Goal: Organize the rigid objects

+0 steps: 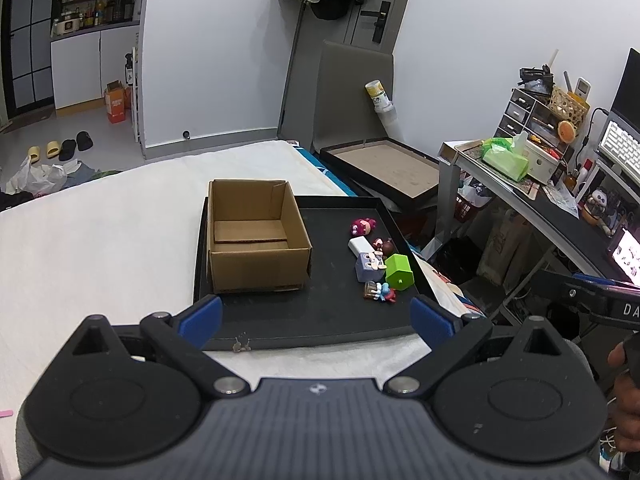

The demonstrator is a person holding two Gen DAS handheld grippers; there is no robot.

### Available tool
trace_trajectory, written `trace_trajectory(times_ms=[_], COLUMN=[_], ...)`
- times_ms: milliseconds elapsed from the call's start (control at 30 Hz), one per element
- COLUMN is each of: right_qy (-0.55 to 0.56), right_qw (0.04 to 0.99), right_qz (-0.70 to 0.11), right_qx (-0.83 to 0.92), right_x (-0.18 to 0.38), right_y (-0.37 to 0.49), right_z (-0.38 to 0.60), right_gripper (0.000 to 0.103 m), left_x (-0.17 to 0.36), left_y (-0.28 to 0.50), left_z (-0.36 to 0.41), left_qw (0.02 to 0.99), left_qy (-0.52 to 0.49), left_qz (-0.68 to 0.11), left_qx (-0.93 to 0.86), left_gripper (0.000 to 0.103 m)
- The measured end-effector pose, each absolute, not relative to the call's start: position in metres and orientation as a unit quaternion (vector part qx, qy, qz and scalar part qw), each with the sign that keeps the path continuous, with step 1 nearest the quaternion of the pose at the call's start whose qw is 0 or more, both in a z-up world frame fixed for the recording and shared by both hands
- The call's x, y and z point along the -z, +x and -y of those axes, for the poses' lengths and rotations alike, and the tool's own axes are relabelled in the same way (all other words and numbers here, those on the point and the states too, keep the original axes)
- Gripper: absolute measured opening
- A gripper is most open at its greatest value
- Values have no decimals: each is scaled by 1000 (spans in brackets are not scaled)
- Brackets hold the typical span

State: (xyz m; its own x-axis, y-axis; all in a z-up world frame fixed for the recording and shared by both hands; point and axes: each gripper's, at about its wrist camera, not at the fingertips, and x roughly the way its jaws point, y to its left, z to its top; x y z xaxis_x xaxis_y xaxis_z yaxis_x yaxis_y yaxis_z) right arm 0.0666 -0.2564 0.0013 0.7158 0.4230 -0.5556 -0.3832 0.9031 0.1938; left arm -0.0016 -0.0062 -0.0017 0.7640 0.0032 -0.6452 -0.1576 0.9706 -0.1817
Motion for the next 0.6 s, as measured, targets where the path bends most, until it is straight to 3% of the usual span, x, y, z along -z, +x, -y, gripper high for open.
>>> trace_trajectory(times_ms=[600], right_qy=[30], right_qw=[925], right_qz=[-310], right_qx=[-219], right_x=[1], right_y=[65], right_z=[255], right_gripper=[103], left_x=[1], left_y=[-3], left_z=[6], left_qw=[931], left_qy=[-120], left_qz=[-342], left_qx=[-46], left_gripper=[100])
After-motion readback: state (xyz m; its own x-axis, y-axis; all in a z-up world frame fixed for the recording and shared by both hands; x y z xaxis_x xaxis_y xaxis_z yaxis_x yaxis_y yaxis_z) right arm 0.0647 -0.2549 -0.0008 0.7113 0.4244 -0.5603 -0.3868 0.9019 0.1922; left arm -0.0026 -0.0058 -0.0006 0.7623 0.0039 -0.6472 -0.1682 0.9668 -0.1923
